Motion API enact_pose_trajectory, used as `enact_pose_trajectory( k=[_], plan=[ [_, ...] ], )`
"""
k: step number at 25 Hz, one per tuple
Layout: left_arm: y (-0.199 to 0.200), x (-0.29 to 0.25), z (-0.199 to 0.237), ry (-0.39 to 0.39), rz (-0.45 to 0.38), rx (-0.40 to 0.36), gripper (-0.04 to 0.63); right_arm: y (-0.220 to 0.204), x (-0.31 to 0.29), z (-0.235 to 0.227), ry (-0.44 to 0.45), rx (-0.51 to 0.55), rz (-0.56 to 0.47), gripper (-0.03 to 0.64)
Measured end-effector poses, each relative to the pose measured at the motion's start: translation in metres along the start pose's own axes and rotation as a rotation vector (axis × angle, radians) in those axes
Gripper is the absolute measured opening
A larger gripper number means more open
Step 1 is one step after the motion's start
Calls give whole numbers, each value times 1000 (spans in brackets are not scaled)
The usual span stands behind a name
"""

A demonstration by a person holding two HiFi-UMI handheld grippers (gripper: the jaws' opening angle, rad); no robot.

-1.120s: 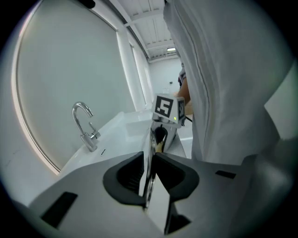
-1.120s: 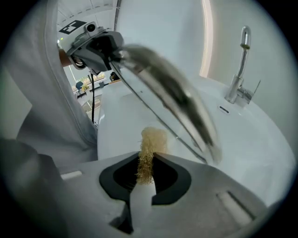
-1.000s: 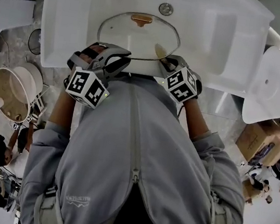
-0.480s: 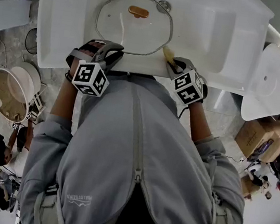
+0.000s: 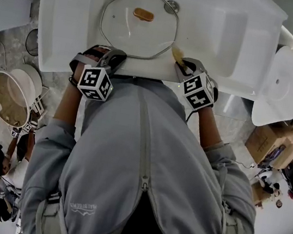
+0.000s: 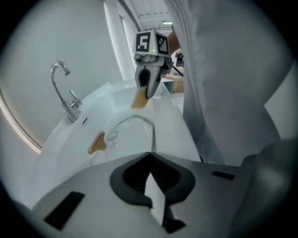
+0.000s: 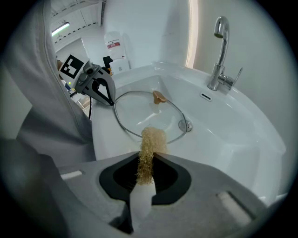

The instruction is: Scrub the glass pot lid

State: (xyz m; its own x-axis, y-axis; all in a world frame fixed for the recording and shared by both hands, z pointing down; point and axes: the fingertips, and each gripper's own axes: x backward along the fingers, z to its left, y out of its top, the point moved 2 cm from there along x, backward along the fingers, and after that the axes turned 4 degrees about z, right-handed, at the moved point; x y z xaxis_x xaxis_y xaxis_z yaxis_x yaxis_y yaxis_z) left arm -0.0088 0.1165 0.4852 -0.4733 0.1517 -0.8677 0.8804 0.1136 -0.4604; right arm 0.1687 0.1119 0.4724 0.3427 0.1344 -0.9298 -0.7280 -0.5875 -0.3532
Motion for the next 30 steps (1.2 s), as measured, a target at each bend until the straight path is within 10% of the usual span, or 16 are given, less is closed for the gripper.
enact_pose_trajectory(
  k=[10,16,21,30],
  plan=[
    [7,12,61,81,-80,215,13,11,2,-12,-12,-15,-25,47],
    [8,-12,135,131,-92,322,213,20,5,-17,-28,-58,-41,48],
    [8,-60,159,36,-1,234,241,14,6,-23,-38,-120,-42,48],
    [6,-86,158,-148,-11,327,210,15,3,-32,-43,-168,-57,48]
  ],
)
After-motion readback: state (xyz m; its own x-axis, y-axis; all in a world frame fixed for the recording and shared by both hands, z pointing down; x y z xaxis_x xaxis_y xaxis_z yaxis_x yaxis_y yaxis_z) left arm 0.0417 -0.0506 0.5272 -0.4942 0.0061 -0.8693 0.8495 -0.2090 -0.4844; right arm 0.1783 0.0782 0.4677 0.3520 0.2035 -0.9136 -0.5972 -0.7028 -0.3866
